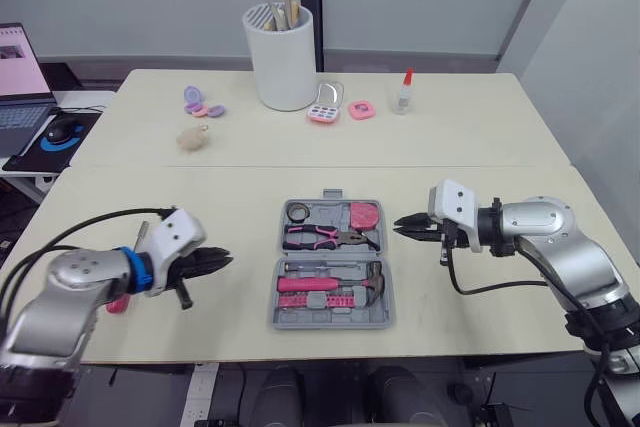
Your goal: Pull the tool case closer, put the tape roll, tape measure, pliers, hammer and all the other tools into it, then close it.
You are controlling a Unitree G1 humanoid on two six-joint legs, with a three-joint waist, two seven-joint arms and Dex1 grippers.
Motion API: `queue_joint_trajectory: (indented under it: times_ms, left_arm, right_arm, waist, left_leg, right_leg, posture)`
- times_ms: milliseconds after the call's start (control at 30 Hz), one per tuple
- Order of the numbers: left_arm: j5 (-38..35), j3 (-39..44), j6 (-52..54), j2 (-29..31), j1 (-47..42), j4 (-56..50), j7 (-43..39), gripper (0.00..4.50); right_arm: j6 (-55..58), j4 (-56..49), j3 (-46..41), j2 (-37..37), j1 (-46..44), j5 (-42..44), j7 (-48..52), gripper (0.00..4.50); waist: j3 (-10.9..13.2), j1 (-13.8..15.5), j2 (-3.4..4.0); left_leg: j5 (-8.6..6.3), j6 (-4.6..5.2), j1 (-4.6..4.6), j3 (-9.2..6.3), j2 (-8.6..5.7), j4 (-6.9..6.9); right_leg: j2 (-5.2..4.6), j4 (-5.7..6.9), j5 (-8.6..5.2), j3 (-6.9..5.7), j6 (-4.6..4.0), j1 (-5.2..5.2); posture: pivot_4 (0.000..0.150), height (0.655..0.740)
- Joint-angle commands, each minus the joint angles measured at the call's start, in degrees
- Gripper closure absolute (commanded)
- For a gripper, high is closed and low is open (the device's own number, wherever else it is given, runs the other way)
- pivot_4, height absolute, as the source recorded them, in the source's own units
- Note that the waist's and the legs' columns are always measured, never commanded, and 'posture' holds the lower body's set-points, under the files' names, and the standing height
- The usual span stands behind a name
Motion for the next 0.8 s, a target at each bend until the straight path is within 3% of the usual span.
queue_joint_trajectory:
  times_ms: [33, 300, 400, 567, 800]
  left_arm:
    - [-3.9, 14.0, 1.6, -0.1, 7.6, -1.0, -0.3, 2.66]
    - [-11.0, 37.6, 4.4, -13.7, 29.5, -6.8, 3.6, 0.04]
    - [-12.5, 42.9, 3.5, -16.9, 36.5, -7.0, 2.9, 0.00]
    - [-14.4, 47.8, 1.9, -20.4, 44.2, -6.7, 2.5, 0.00]
    - [-16.9, 48.2, 2.0, -20.9, 42.9, -7.6, 6.2, 0.00]
  right_arm:
    - [3.3, -4.4, -4.5, 2.3, -3.9, 8.5, 0.7, 3.01]
    - [8.2, -5.2, -5.9, 8.3, -13.9, 19.2, 0.4, 1.04]
    - [9.3, -5.0, -5.9, 8.9, -15.6, 21.3, 0.8, 0.05]
    - [11.5, -4.3, -5.6, 8.0, -17.6, 23.9, 2.2, 0.05]
    - [10.2, -3.4, -4.2, 7.9, -18.0, 22.2, 3.7, 0.05]
  waist:
    - [0.0, -0.2, 0.00]
    - [-0.1, -0.6, -0.24]
    - [-0.2, -0.2, -0.37]
    - [-0.2, 0.3, -0.38]
    - [-0.2, 0.3, -0.39]
  left_leg:
    - [0.00, 0.00, 0.02, 0.01, -0.02, 0.00]
    - [-0.01, 0.00, 0.03, 0.00, -0.14, -0.01]
    - [-0.01, 0.00, 0.03, -0.01, -0.15, -0.03]
    - [-0.01, 0.00, 0.03, -0.01, -0.21, -0.04]
    - [-0.01, 0.01, 0.02, 0.01, -0.20, -0.07]
  right_leg:
    - [-0.05, 0.00, 0.00, 0.01, 0.00, 0.02]
    - [-0.30, -0.08, 0.00, -0.07, 0.00, 0.07]
    - [-0.35, -0.13, 0.00, -0.10, 0.00, 0.08]
    - [-0.48, -0.17, -0.02, -0.15, -0.02, 0.06]
    - [-0.49, -0.18, -0.05, -0.19, -0.08, 0.05]
  posture:
    - [0.150, 0.7400]
    - [0.150, 0.7400]
    - [0.150, 0.7400]
    - [0.150, 0.7400]
    - [0.150, 0.7400]
